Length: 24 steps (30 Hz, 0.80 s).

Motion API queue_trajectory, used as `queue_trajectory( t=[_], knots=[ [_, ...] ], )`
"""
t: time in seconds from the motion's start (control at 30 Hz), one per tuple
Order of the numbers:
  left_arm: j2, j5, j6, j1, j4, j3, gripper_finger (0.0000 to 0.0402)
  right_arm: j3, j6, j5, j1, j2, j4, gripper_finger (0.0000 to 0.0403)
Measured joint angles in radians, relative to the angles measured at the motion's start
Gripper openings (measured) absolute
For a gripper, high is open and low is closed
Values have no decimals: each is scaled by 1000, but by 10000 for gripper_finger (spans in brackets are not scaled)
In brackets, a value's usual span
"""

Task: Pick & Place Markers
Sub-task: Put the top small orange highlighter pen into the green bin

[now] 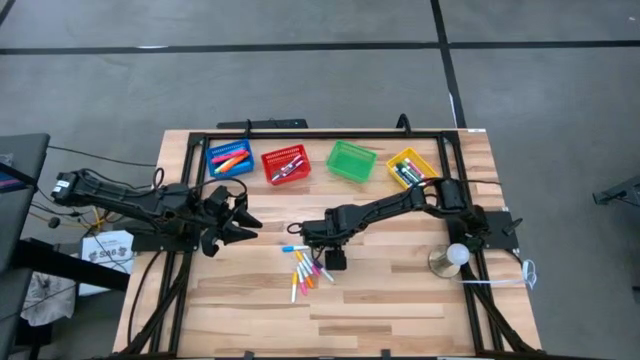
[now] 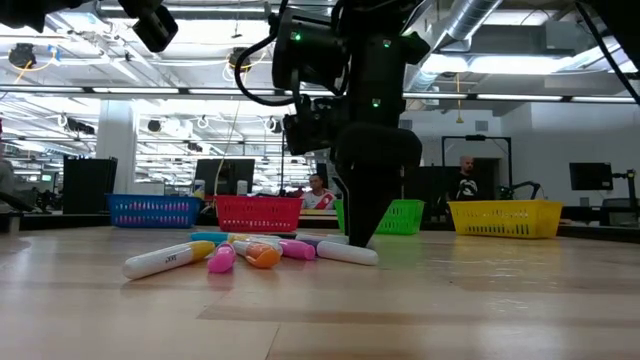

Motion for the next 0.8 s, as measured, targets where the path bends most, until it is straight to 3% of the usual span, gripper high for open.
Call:
queue_trajectory(
  t=[0.53,0.8],
  knots=[
    [0,0,0,0,1,0,154,-2,23,-31,-8,-2,-17,94],
    [0,0,0,0,1,0,154,-1,36,-47,-9,-15,-48,39]
  ],
)
